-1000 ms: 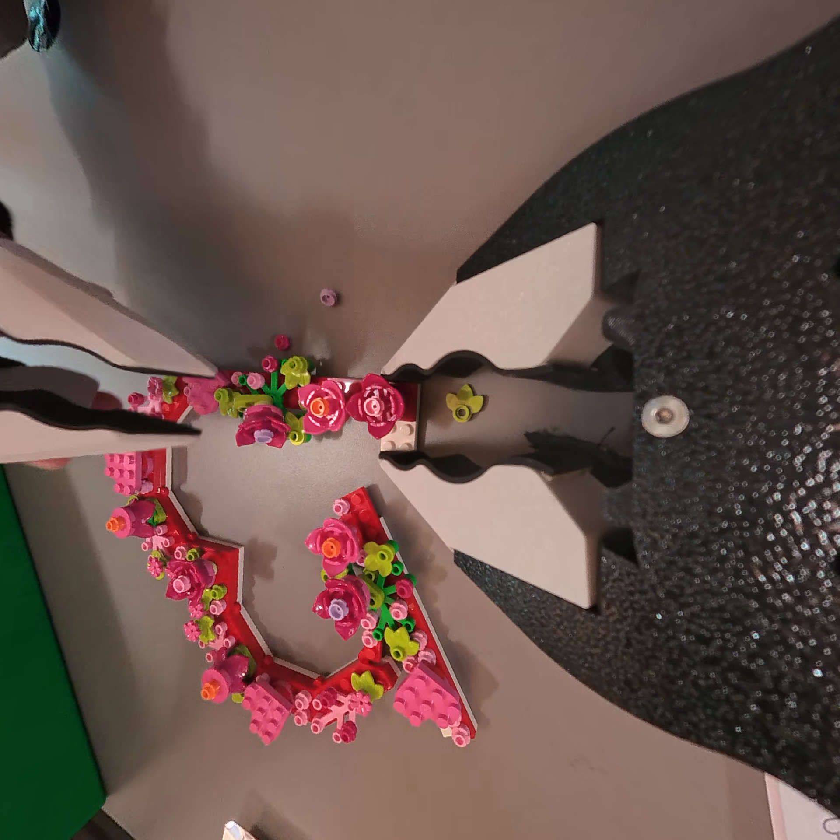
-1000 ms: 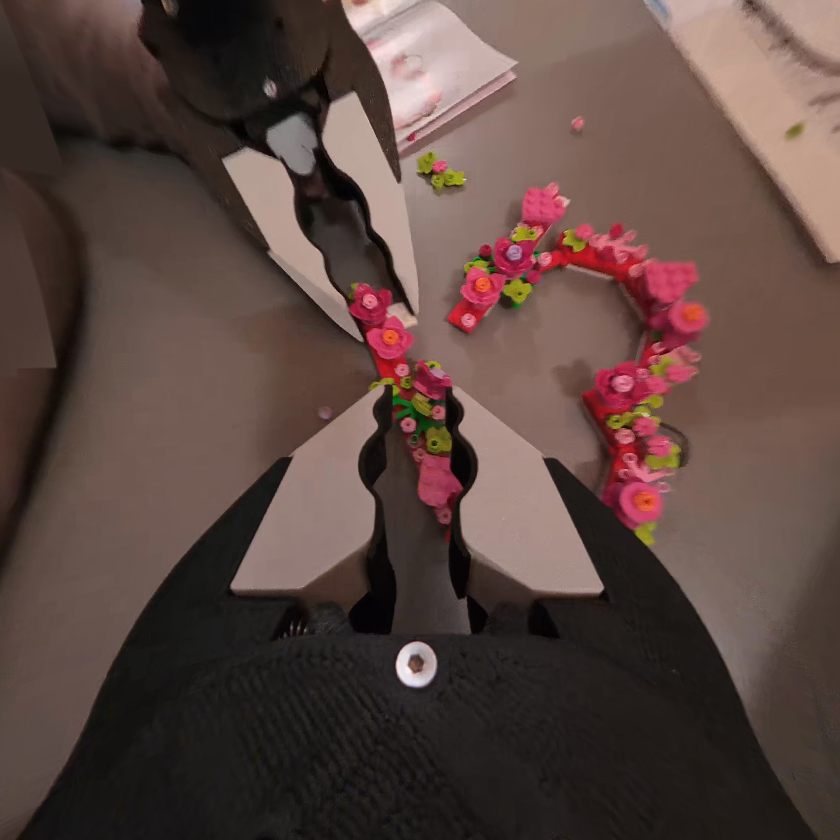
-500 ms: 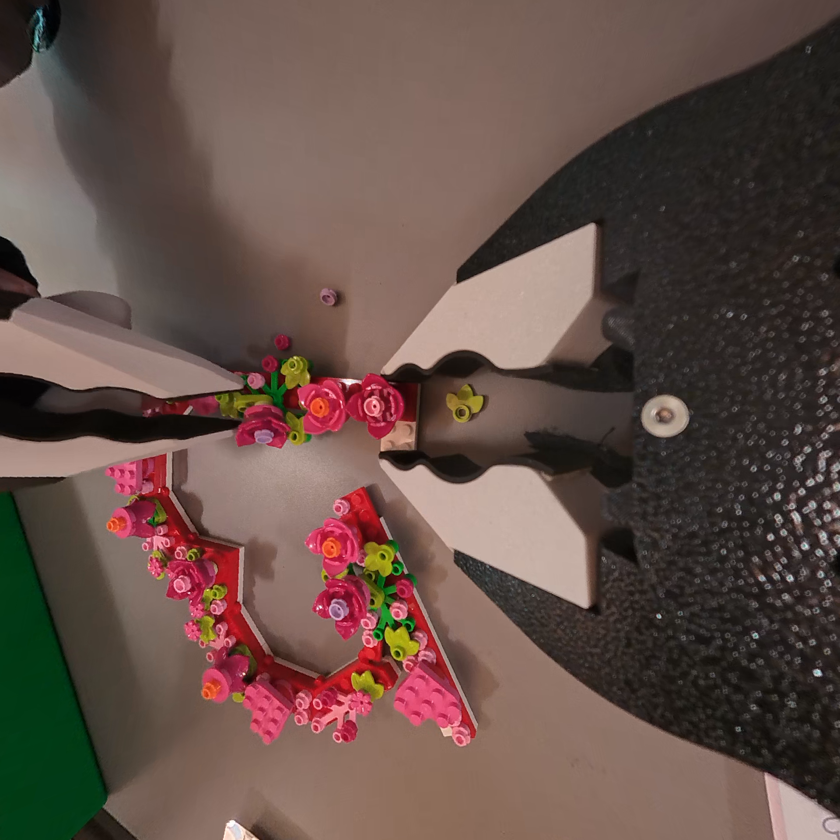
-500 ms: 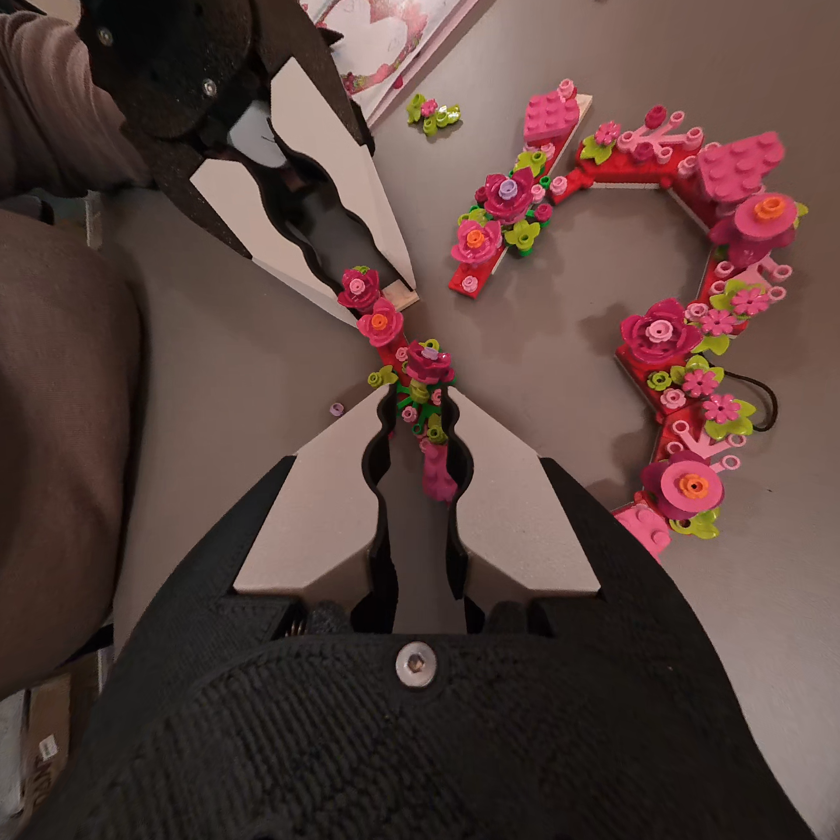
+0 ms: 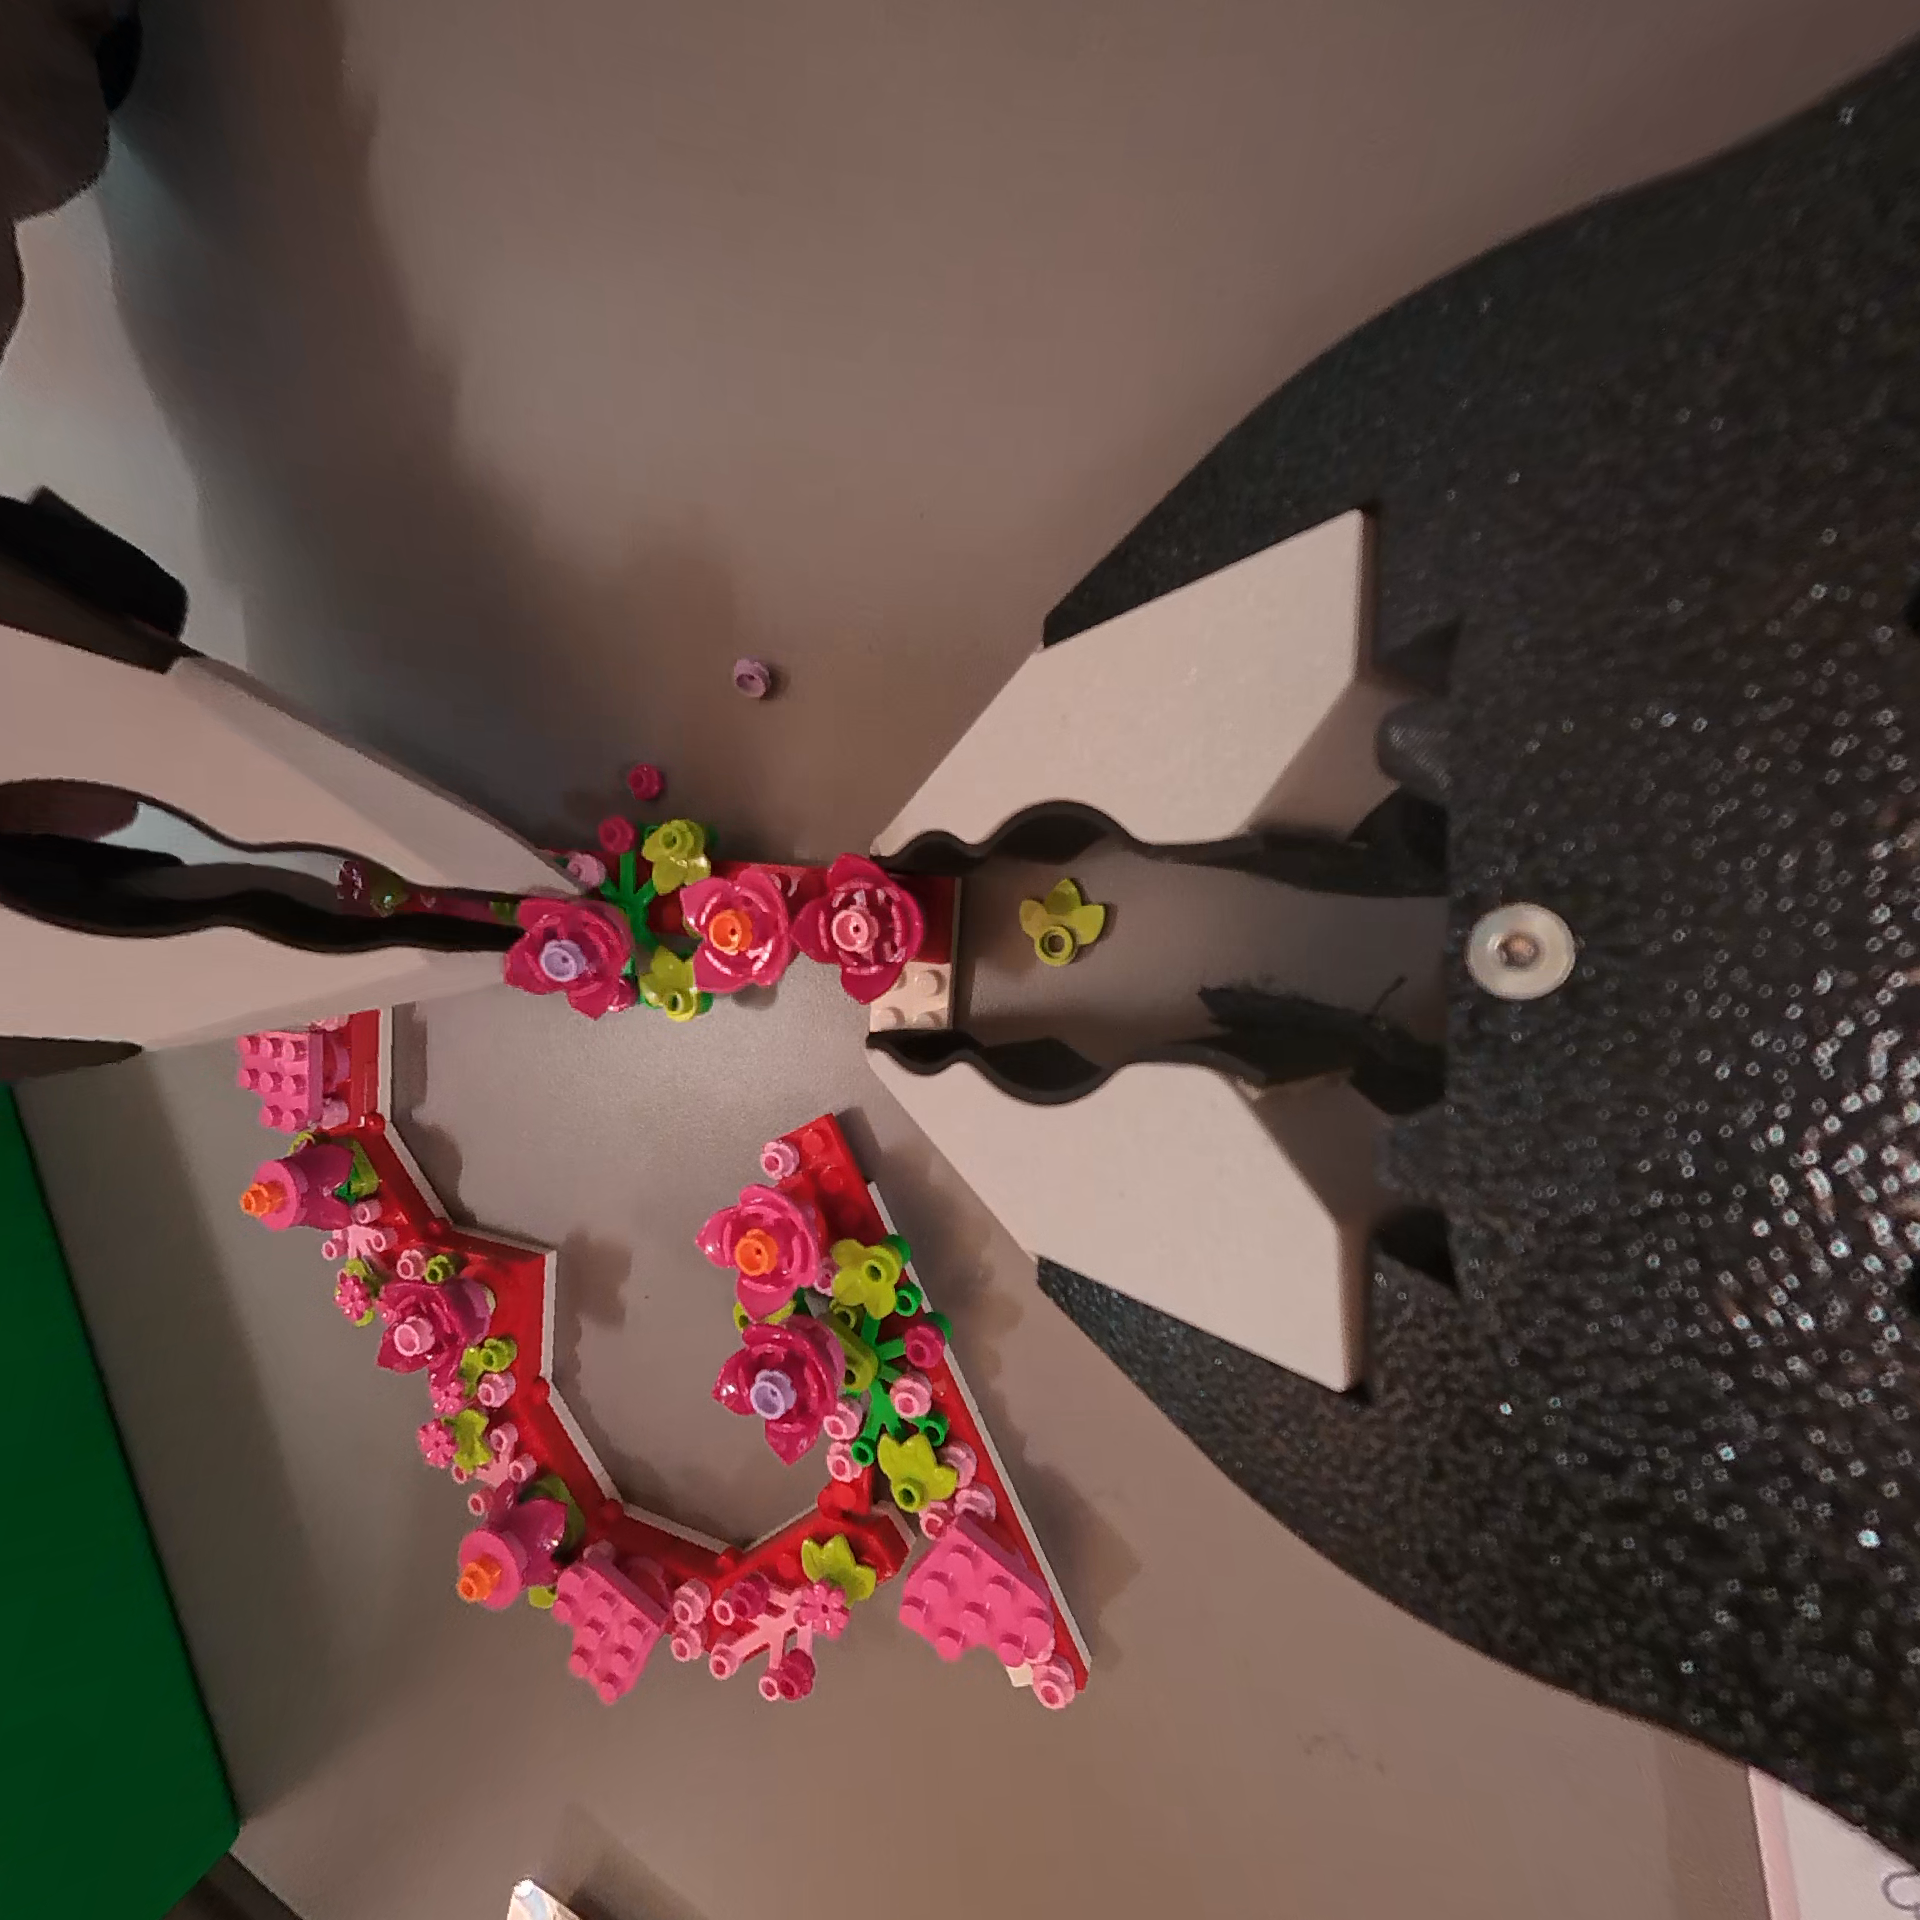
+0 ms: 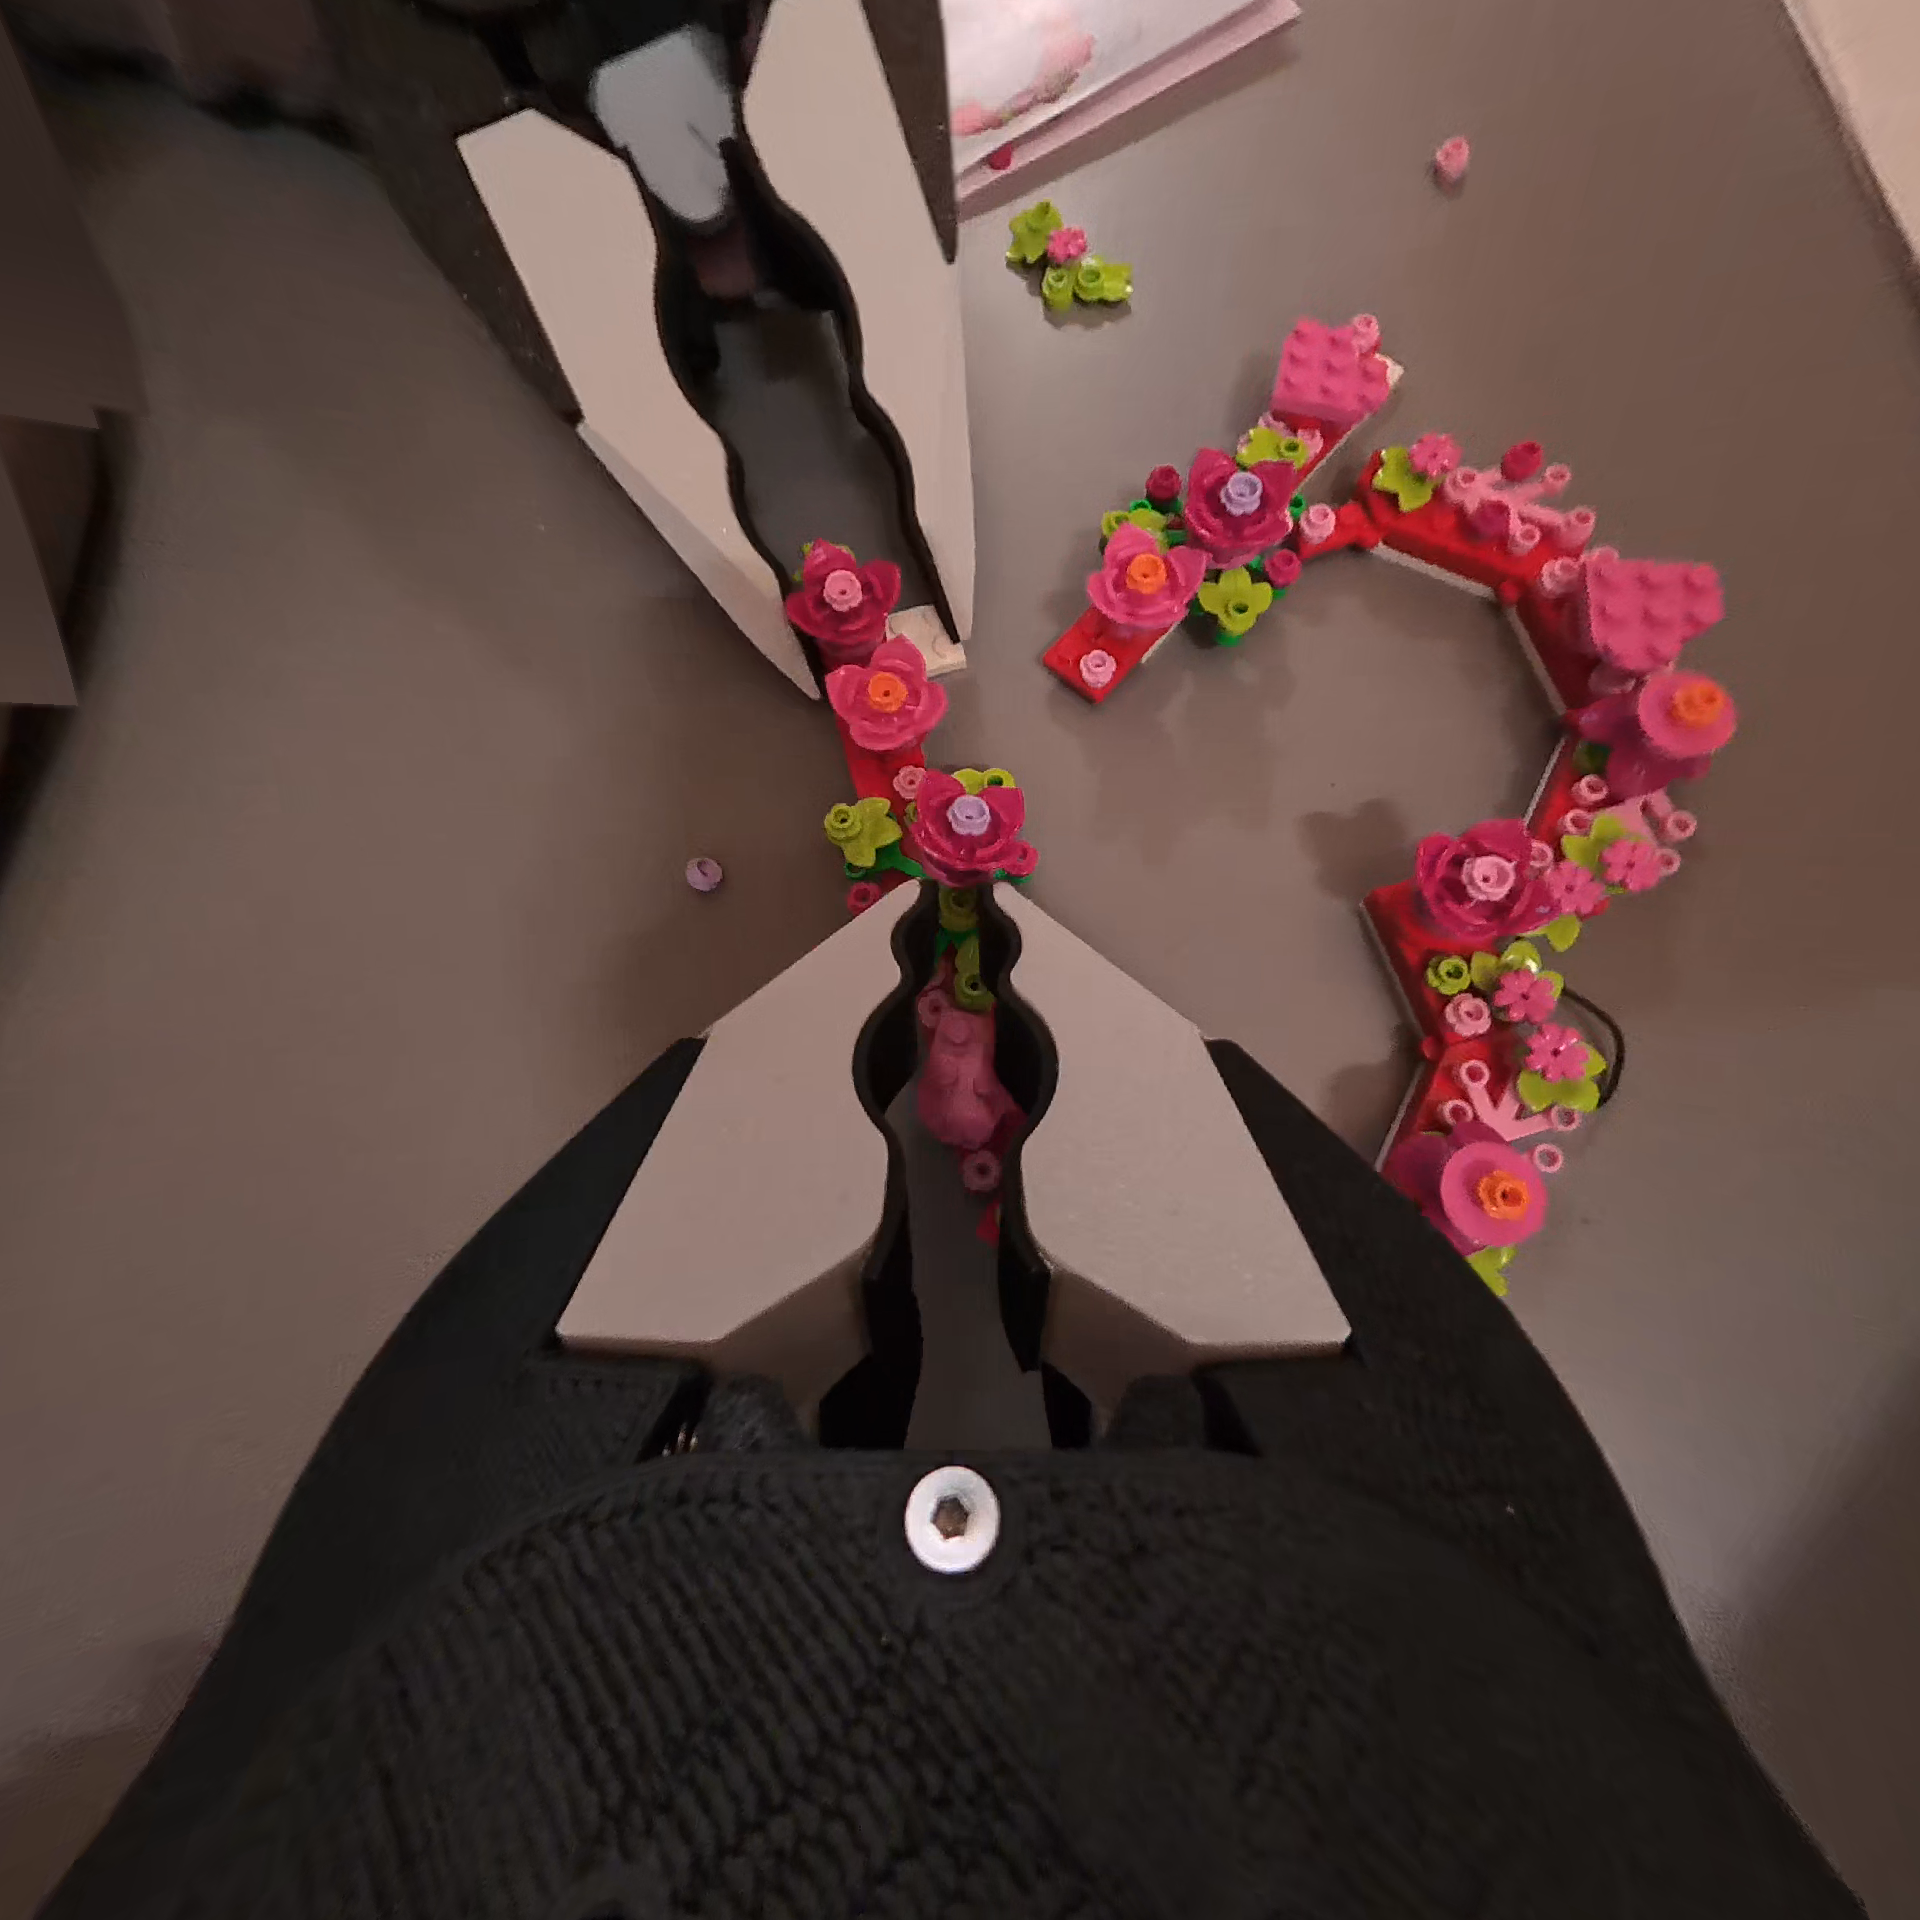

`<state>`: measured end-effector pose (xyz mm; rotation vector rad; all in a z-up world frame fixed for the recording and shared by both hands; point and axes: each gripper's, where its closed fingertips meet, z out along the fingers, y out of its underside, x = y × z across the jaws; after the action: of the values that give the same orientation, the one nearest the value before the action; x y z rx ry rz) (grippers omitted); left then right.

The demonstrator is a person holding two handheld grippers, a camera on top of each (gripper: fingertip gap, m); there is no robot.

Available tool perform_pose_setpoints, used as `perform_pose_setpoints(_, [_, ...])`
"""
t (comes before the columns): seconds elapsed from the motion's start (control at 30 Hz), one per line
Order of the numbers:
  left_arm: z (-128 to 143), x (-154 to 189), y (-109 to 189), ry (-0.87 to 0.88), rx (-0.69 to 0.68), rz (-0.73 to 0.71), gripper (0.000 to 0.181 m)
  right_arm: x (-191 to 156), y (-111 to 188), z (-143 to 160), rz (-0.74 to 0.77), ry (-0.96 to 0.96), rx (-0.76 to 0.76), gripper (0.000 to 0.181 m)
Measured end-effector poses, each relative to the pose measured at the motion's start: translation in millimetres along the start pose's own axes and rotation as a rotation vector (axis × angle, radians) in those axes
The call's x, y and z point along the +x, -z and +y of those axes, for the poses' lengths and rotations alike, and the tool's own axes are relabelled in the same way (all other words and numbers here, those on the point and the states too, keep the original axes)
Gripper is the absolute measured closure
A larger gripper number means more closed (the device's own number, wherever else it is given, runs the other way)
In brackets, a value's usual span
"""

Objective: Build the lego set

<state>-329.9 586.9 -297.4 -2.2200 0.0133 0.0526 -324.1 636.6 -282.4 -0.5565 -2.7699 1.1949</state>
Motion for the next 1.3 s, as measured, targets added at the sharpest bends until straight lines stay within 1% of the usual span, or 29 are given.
perform_pose_setpoints(0.13, [0.0,0.1,0.0,-0.001,0.000,0.001,0.153,-0.7,-0.7,0.8,-0.005,0.077,-0.006,0.176])
perform_pose_setpoints(0.33, [0.0,-0.1,-0.1,-0.002,0.000,0.002,0.153,-2.6,0.2,1.1,-0.072,0.134,0.008,0.176])
perform_pose_setpoints(0.57, [0.1,-0.2,0.0,-0.003,0.001,0.004,0.153,-2.9,-1.6,0.8,-0.084,0.219,-0.013,0.176])
perform_pose_setpoints(0.83, [0.1,-0.2,0.1,-0.004,0.001,0.006,0.153,-3.4,-1.5,0.9,-0.092,0.253,-0.037,0.176])
perform_pose_setpoints(1.3, [-0.3,-0.2,0.3,-0.004,0.001,0.005,0.153,-4.1,2.0,4.1,-0.122,0.251,-0.077,0.175])
